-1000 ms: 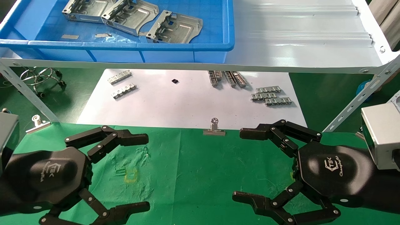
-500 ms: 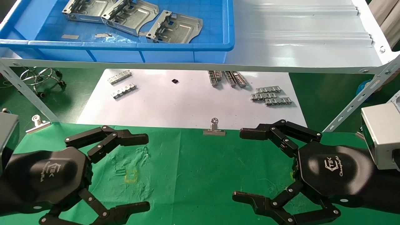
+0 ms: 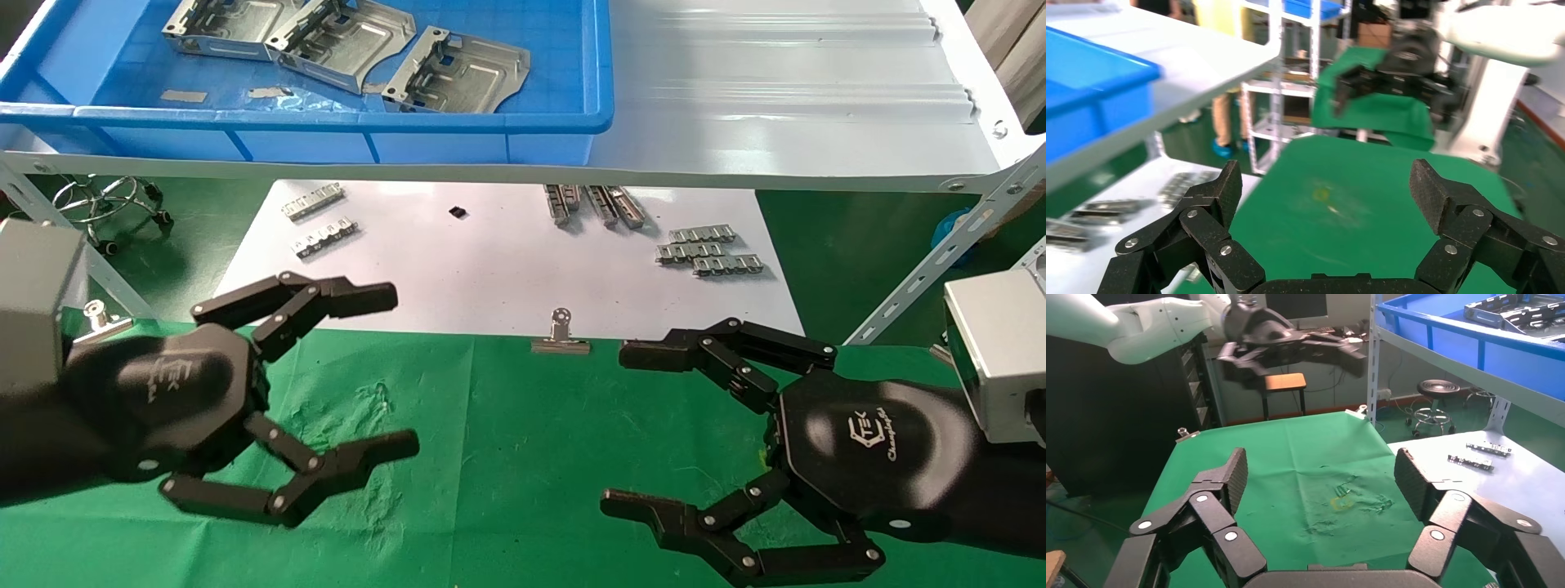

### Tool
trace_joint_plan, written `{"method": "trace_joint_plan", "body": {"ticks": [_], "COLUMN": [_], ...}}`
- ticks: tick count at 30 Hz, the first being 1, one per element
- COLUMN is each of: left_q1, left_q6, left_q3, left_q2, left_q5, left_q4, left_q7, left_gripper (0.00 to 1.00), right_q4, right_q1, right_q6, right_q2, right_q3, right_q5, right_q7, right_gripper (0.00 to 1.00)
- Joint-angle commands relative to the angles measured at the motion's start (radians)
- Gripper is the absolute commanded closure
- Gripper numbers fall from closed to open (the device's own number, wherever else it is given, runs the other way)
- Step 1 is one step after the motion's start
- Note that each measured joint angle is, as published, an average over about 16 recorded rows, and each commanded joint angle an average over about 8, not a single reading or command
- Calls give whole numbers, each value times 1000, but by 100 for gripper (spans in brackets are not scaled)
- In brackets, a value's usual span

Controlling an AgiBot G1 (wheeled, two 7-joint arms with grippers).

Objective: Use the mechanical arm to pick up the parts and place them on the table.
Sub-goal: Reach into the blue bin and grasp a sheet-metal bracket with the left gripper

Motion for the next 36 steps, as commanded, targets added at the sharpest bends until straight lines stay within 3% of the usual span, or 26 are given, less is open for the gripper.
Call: {"method": "trace_joint_plan", "body": {"ticks": [1, 11, 26, 36], "left_q1": [-13, -251, -696, -870], "left_q6": [-29, -125, -248, -244], "left_q3": [1, 53, 212, 307], "left_q2": [19, 170, 384, 478], "left_q5": [10, 130, 421, 564], "left_q4": [9, 200, 704, 955], "left_q7": [0, 20, -8, -43], "left_gripper": [0, 0, 0, 0], "right_q4": [0, 0, 0, 0], "right_q1": [0, 0, 0, 0], "right_q6": [0, 0, 0, 0], "right_q2": [0, 0, 0, 0], "right_q3": [0, 0, 0, 0], "right_q5": [0, 0, 0, 0], "right_q7": [0, 0, 0, 0], "right_gripper": [100, 100, 100, 100]}}
